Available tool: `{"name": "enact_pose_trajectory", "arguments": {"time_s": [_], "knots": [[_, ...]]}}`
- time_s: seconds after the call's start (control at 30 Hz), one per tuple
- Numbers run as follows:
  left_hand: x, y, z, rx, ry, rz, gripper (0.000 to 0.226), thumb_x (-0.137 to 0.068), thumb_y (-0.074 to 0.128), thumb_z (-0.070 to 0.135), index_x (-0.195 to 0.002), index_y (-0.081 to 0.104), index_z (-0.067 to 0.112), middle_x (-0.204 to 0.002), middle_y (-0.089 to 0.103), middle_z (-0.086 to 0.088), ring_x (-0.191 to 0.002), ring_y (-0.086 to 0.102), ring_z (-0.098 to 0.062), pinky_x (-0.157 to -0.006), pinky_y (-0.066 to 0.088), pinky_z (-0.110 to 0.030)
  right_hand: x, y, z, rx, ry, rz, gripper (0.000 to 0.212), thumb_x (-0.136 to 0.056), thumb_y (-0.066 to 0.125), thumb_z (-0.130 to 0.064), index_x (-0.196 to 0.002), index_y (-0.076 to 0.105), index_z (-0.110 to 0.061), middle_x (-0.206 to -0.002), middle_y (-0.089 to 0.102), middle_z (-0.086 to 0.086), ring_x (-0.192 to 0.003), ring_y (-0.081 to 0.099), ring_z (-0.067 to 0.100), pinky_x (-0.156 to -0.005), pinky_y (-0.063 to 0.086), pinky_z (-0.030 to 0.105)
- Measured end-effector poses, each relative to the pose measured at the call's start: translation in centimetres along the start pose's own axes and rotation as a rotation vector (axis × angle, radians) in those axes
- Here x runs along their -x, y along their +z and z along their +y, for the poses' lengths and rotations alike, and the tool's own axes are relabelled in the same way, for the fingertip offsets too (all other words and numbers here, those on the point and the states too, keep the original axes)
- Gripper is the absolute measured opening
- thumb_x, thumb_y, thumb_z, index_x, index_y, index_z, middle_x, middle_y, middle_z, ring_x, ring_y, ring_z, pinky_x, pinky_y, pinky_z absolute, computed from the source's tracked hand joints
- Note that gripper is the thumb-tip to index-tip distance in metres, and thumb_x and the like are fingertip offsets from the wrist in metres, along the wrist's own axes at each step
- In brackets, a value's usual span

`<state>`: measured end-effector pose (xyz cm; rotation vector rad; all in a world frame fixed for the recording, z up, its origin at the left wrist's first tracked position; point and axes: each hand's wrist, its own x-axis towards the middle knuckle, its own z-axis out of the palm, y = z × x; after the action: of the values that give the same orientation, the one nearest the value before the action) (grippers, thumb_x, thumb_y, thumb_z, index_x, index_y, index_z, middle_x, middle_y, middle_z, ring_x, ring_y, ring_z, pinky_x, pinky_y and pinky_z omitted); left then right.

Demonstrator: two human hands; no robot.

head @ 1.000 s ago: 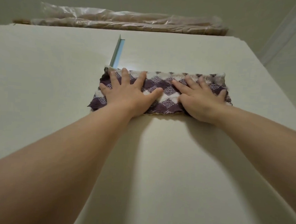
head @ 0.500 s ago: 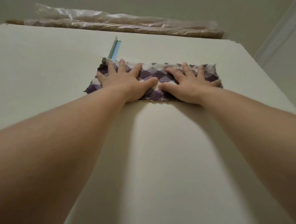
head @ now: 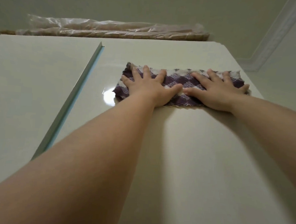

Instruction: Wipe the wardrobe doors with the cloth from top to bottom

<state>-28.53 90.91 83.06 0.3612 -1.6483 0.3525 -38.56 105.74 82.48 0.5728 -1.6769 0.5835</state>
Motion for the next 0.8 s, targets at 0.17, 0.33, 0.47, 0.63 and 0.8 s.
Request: {"name": "enact_pose_trajectory", "arguments": {"time_s": [0.17,0.33,0.47,0.63,0.8], "knots": [[0.5,0.8,4.4,0.019,0.040,-0.004,0.080,-0.076,0.023,0.081,-0.145,0.011,0.043,-0.157,-0.002,-0.009,-0.140,-0.012,-0.039,-0.104,-0.007,-0.065,0.7,-0.2,4.6,-0.011,0.041,0.017,0.077,-0.071,0.019,-0.087,-0.140,0.004,-0.056,-0.157,-0.005,-0.014,-0.144,-0.013,0.022,-0.107,-0.001,0.067],[0.2,1.2,4.7,0.014,0.071,-0.003,0.080,-0.075,0.021,0.082,-0.144,0.010,0.045,-0.157,-0.001,-0.007,-0.141,-0.011,-0.037,-0.105,-0.007,-0.065,1.3,-0.1,5.2,-0.004,0.067,0.024,0.073,-0.079,0.021,-0.079,-0.143,0.004,-0.049,-0.157,-0.005,-0.013,-0.144,-0.012,0.020,-0.108,0.001,0.064],[-1.4,0.7,3.0,0.001,0.076,0.000,0.081,-0.072,0.022,0.085,-0.143,0.008,0.048,-0.157,-0.001,-0.004,-0.141,-0.009,-0.034,-0.108,-0.004,-0.062,0.3,-0.5,3.2,0.000,0.081,0.010,0.071,-0.084,0.022,-0.074,-0.145,0.003,-0.045,-0.158,-0.007,-0.008,-0.143,-0.015,0.026,-0.106,-0.002,0.068],[-2.6,0.0,-0.9,-0.013,0.008,0.015,0.082,-0.069,0.021,0.087,-0.142,0.009,0.051,-0.157,0.001,-0.002,-0.142,-0.007,-0.032,-0.109,-0.002,-0.059,-1.6,-0.4,-0.9,-0.011,0.033,0.001,0.068,-0.086,0.022,-0.069,-0.146,0.003,-0.043,-0.158,-0.007,-0.004,-0.143,-0.015,0.031,-0.105,-0.006,0.069],[-1.8,-1.4,-9.0,-0.009,-0.117,0.023,0.090,-0.065,0.022,0.090,-0.143,0.010,0.046,-0.157,0.004,0.000,-0.143,-0.002,-0.027,-0.113,0.004,-0.053,-2.8,0.4,-8.3,-0.015,-0.134,-0.004,0.069,-0.086,0.022,-0.070,-0.146,0.001,-0.044,-0.158,-0.008,-0.004,-0.143,-0.016,0.030,-0.103,-0.009,0.070]]}}
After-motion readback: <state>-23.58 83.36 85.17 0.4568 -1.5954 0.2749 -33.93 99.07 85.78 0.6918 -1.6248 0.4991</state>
